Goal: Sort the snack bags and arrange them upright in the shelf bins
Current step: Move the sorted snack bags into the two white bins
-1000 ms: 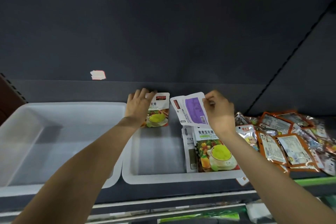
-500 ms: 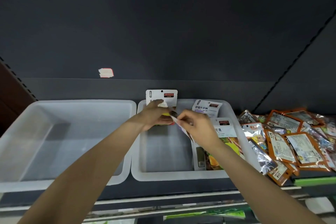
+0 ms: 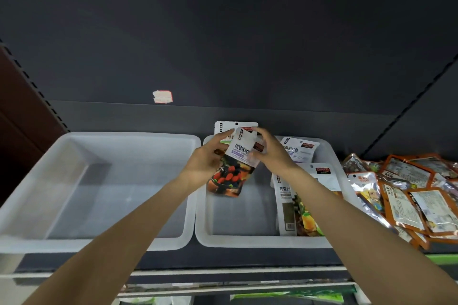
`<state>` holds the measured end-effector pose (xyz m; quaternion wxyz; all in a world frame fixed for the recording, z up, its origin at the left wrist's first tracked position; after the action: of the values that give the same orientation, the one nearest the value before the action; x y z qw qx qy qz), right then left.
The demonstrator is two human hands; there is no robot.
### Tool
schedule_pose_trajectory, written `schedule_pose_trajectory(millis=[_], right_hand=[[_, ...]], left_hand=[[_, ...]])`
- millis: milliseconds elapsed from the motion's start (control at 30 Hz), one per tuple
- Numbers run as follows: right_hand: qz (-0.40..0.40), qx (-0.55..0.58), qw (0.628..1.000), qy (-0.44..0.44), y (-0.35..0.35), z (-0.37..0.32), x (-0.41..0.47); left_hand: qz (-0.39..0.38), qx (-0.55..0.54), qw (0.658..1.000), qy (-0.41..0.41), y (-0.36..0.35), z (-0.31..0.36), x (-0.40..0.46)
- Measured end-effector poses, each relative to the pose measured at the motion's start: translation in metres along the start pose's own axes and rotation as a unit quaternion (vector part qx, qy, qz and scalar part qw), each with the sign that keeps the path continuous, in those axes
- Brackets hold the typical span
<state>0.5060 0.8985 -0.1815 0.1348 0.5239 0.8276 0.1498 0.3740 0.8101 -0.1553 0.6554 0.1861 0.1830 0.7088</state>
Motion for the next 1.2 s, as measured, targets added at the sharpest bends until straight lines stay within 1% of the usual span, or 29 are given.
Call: schedule_pose_trajectory(millis=[33,67,100,133,167,200,233,267,367,500,633,733,800,900,1033,1133,1200], right_hand=[[0.029,-0.013,0.999,0.013,0.004,-0.003,0.005],[0.059,-0.052,0.997,0.026,0.008,-0.006,0.009],[0.082,-0.099,0.991,0.037,0.01,-0.009,0.013],[0.096,-0.142,0.984,0.043,0.01,-0.012,0.015],[0.106,-0.177,0.977,0.045,0.009,-0.015,0.017],[0.116,-0.203,0.971,0.046,0.008,-0.018,0.017],[0.124,-0.222,0.966,0.053,0.006,-0.022,0.017],[0.126,-0.24,0.961,0.061,0.003,-0.026,0.017],[0.126,-0.276,0.949,0.085,-0.005,-0.036,0.018],[0.09,-0.28,0.95,0.105,-0.02,-0.032,0.022],[0.085,-0.309,0.936,0.148,-0.027,-0.034,0.018],[0.081,-0.285,0.946,0.131,-0.025,-0.034,0.008],[0.082,-0.26,0.955,0.116,-0.018,-0.035,-0.003],[0.075,-0.23,0.964,0.107,-0.002,-0.037,-0.027],[0.116,-0.221,0.961,0.115,0.044,-0.033,-0.07],[0.124,-0.249,0.958,0.074,0.088,-0.014,-0.101],[0.129,-0.257,0.956,0.05,0.124,0.001,-0.126]], left_hand=[[0.003,0.01,1.0,0.011,0.001,-0.005,0.001],[0.002,0.056,0.998,0.015,0.001,-0.012,0.003],[-0.006,0.147,0.989,0.014,0.001,-0.018,0.007],[-0.024,0.255,0.967,0.019,0.0,-0.027,0.008],[-0.036,0.352,0.935,0.021,0.001,-0.035,0.008],[-0.046,0.415,0.908,0.03,0.003,-0.044,0.007],[-0.059,0.449,0.89,0.044,0.005,-0.054,0.005],[-0.073,0.46,0.883,0.059,0.007,-0.061,0.003],[-0.123,0.438,0.886,0.09,0.01,-0.077,-0.006],[-0.134,0.446,0.88,0.09,0.014,-0.077,-0.007],[-0.116,0.457,0.877,0.091,0.014,-0.067,-0.003],[-0.068,0.434,0.892,0.103,0.017,-0.056,-0.004],[-0.028,0.437,0.894,0.099,0.018,-0.043,-0.007],[0.038,0.448,0.892,0.053,0.014,-0.008,-0.012],[0.09,0.452,0.888,-0.008,-0.013,0.052,-0.019],[0.087,0.468,0.877,-0.065,-0.056,0.099,-0.021],[0.057,0.449,0.886,-0.103,-0.095,0.126,-0.022]])
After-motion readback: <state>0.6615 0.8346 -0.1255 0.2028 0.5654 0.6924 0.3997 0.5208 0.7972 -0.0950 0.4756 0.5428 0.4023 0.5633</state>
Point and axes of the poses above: each hand's wrist, its own x-axis towards the middle knuckle, its own y-axis out of the back of the hand, z = x × y, the point moved 10 cm from there along x, towards the middle knuckle, and after that the axes turned 13 degrees about x, right-handed, at the moved point
